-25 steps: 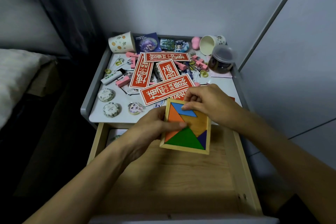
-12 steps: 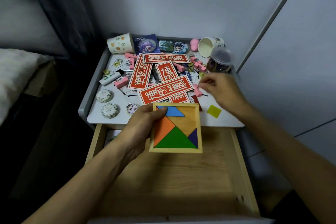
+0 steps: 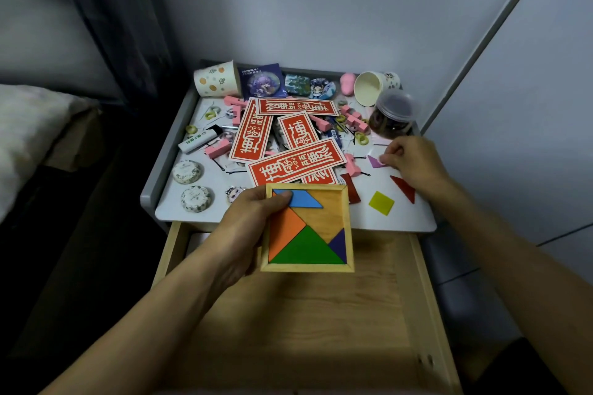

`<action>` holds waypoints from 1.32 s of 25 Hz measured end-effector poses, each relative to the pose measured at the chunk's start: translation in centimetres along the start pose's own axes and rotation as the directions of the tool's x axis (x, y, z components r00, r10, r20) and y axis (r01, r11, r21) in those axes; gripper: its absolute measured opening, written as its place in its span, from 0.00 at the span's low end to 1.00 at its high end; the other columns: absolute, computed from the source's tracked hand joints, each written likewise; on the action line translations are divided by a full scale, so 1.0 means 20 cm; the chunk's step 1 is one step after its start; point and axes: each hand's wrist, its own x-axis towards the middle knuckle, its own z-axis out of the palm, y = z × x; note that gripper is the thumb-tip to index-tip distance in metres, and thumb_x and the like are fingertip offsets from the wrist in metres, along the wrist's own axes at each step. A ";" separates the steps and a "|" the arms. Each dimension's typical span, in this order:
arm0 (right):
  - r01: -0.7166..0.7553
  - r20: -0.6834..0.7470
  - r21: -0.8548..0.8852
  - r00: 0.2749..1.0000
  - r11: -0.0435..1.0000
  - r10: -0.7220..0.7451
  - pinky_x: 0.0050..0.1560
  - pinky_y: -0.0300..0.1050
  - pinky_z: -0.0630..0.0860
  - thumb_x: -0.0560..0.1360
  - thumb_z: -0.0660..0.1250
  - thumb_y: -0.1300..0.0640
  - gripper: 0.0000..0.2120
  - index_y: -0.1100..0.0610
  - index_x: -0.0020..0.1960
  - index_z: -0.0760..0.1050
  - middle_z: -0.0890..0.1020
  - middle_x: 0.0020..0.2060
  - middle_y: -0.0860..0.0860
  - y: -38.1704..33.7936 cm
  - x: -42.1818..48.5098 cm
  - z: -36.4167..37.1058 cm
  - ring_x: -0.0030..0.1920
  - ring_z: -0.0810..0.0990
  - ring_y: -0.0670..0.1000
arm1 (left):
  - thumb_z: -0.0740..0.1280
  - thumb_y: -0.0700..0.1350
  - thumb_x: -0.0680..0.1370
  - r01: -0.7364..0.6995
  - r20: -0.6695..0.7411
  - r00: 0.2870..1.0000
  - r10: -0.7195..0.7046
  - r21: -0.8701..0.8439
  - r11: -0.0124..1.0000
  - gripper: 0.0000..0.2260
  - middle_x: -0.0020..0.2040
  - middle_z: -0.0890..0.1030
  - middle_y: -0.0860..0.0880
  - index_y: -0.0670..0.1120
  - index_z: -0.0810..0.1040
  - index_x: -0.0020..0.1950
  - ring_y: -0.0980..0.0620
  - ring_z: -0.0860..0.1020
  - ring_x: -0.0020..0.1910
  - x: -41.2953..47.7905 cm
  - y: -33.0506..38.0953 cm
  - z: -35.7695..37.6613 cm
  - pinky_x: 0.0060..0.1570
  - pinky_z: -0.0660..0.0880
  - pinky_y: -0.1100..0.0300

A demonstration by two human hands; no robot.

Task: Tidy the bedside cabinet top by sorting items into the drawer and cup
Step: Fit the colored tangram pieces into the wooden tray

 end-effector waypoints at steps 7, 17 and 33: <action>0.073 -0.071 -0.068 0.994 0.995 -0.078 0.50 0.40 0.69 0.77 0.68 0.59 0.07 0.59 0.53 0.82 0.82 0.50 0.54 0.00 -0.02 -0.04 0.46 0.75 0.47 | 0.65 0.43 0.81 0.005 -0.001 1.000 -0.005 -0.006 1.000 0.08 0.44 0.86 0.44 0.42 0.80 0.57 0.47 0.86 0.39 -0.01 -0.01 0.00 0.32 0.80 0.60; 0.039 0.012 -0.200 0.999 0.979 -0.037 0.47 0.51 0.78 0.72 0.74 0.52 0.10 0.58 0.47 0.82 0.84 0.44 0.54 -0.08 -0.02 0.03 0.42 0.79 0.51 | 0.69 0.44 0.78 0.057 -0.005 0.998 -0.058 -0.043 0.997 0.10 0.46 0.86 0.42 0.42 0.80 0.57 0.44 0.86 0.40 -0.02 0.02 0.00 0.32 0.81 0.55; -0.015 0.349 -0.205 0.933 0.979 0.088 0.35 0.42 0.69 0.66 0.79 0.48 0.15 0.50 0.46 0.76 0.80 0.43 0.48 -0.11 -0.31 -0.08 0.42 0.77 0.48 | 0.70 0.42 0.78 0.005 -0.040 0.999 -0.007 -0.043 0.999 0.10 0.44 0.86 0.42 0.41 0.80 0.57 0.45 0.86 0.38 -0.04 0.02 0.02 0.30 0.80 0.58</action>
